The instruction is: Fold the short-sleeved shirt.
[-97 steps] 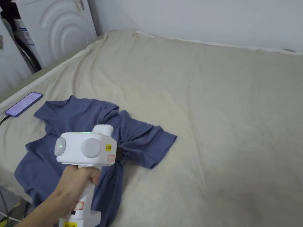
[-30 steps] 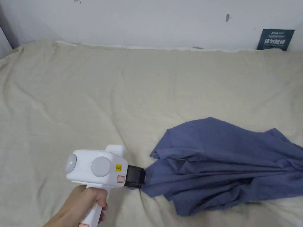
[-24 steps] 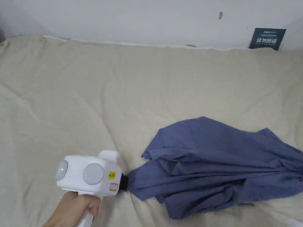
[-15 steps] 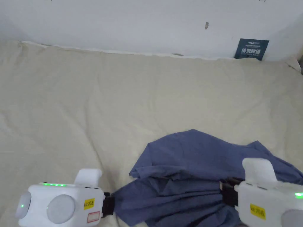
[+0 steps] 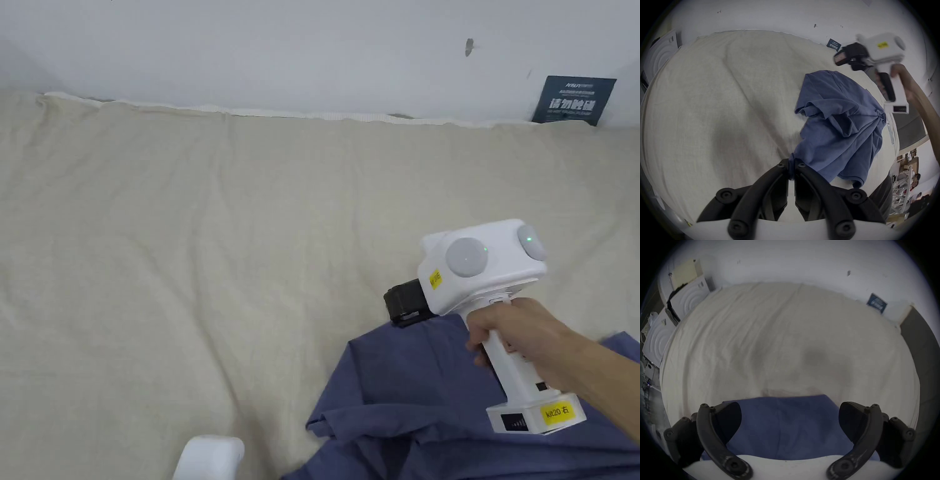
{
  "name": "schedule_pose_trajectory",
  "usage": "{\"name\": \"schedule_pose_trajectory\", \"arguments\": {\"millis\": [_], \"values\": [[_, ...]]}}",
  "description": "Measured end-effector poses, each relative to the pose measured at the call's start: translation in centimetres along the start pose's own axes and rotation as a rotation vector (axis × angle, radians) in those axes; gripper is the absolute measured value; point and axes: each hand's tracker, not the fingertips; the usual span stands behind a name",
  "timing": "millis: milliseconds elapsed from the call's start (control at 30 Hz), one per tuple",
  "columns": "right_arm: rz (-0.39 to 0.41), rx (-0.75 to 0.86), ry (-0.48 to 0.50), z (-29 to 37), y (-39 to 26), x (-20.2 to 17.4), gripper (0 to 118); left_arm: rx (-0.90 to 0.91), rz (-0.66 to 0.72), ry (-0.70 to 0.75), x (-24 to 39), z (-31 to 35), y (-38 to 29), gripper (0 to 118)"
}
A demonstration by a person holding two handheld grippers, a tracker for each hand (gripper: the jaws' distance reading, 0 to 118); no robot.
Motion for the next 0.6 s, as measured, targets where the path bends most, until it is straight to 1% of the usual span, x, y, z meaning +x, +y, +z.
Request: {"name": "schedule_pose_trajectory", "arguments": {"millis": [67,100,133,167,200,233,267,300,367,400,467,533,600], "values": [[0.051,-0.054,-0.010,-1.4,0.2,-0.5,116,-0.007,-0.001,-0.001,-0.1,-0.2,0.0,6],[0.057,-0.065,-0.017,-1.7,-0.1,-0.6,99,-0.010,0.002,0.004,-0.2,-0.2,-0.1,6],[0.060,-0.061,-0.007,-1.6,-0.3,-0.5,78,-0.016,0.005,0.006,-0.2,-0.1,-0.1,6],[0.062,-0.053,0.031,-0.9,-0.6,-0.9,69,-0.019,0.005,0.003,-0.2,-0.1,-0.2,6],[0.055,-0.036,0.022,0.1,-0.7,-0.8,28,-0.021,0.005,0.002,-0.2,0.0,-0.2,6],[0.055,-0.029,0.016,0.8,-0.8,-0.8,1,-0.023,0.007,0.004,-0.2,0.1,-0.2,6],[0.065,0.021,-0.055,2.5,-1.2,-0.3,1,-0.025,0.008,0.003,-0.2,0.4,-0.1,6],[0.060,0.037,-0.047,4.1,-0.7,-0.1,1,-0.024,0.009,0.007,0.0,0.8,0.0,6],[0.027,0.044,0.001,7.2,-0.9,1.1,1,0.000,0.021,0.014,0.1,1.9,0.4,6],[0.009,0.101,-0.031,9.3,-1.4,1.6,1,0.008,0.045,0.004,0.4,2.9,0.7,6],[-0.005,0.169,-0.052,13.5,-1.9,2.9,1,0.059,0.061,-0.014,0.8,5.0,1.4,6],[-0.048,0.236,-0.075,18.4,-2.6,5.0,1,0.107,0.061,0.013,1.4,7.4,2.4,6],[-0.091,0.309,-0.105,23.8,-3.9,7.8,1,0.163,0.023,0.035,2.5,10.5,3.8,6]]}}
